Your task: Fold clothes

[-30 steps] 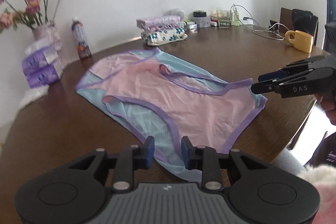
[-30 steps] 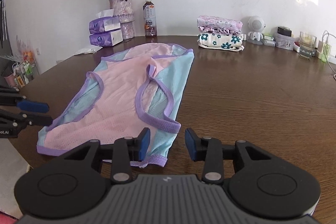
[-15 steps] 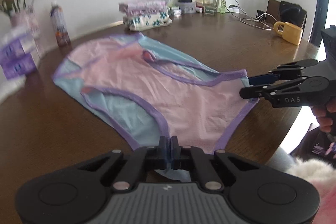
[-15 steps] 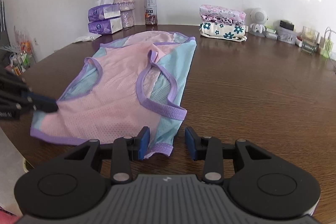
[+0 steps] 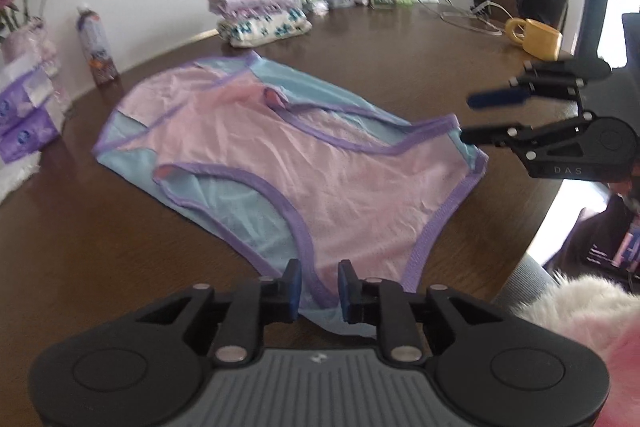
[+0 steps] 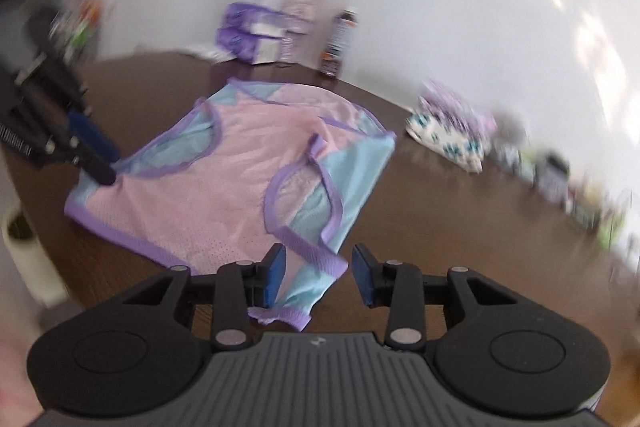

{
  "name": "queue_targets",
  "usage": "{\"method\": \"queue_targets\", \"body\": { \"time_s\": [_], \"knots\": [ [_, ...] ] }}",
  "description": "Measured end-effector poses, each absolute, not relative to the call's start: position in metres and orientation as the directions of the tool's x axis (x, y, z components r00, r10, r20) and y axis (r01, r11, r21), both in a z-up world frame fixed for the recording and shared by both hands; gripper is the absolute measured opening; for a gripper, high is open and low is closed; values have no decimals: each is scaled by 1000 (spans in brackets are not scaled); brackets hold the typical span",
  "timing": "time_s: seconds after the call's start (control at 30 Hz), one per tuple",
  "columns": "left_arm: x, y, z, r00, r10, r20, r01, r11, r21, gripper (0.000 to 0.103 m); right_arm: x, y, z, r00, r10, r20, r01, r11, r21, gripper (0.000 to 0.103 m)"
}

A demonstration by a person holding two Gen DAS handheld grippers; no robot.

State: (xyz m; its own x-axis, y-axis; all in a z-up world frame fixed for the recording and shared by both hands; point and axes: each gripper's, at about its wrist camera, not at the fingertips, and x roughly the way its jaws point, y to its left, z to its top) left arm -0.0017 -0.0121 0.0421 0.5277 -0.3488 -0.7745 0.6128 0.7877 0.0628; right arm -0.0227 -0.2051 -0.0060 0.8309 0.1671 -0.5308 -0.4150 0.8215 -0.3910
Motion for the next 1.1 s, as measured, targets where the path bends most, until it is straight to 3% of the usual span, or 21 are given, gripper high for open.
{"method": "queue_targets", "body": {
  "time_s": [0.13,0.17,0.23,0.4,0.47,0.67,0.87,0.93,1.0,1.1],
  "knots": [
    [5,-20,37,473,-329,-817,639,767,61,19,-12,-185,-12,801,143,-581,-515,660,-547,37],
    [4,-23,37,473,-318,-821,650,756,82,4,-9,-182,-14,788,135,-601,-534,635,-558,37],
    [0,-30,39,486,-291,-824,671,728,139,3,-2,-177,-20,761,117,-638,-572,584,-576,36],
    [-34,-51,39,666,-164,-728,685,521,509,3,-2,-170,-29,745,76,-662,-610,480,-631,26],
    [-43,-54,35,698,-140,-702,678,447,584,8,-5,-169,-32,751,69,-657,-611,451,-651,25],
    [-18,-37,48,580,-192,-791,701,612,365,17,-9,-168,-36,764,64,-642,-604,421,-676,25],
    [5,-30,43,458,-249,-853,709,682,182,18,-10,-168,-37,770,66,-635,-600,416,-684,25],
    [7,-31,40,442,-245,-863,711,682,171,18,-11,-167,-37,773,66,-631,-598,408,-689,25],
    [9,-33,41,437,-235,-868,712,681,173,3,-12,-168,-37,772,69,-632,-600,406,-690,25],
    [-5,-38,49,549,-204,-810,714,618,328,3,-13,-169,-37,771,74,-633,-605,395,-692,23]
  ]
}}
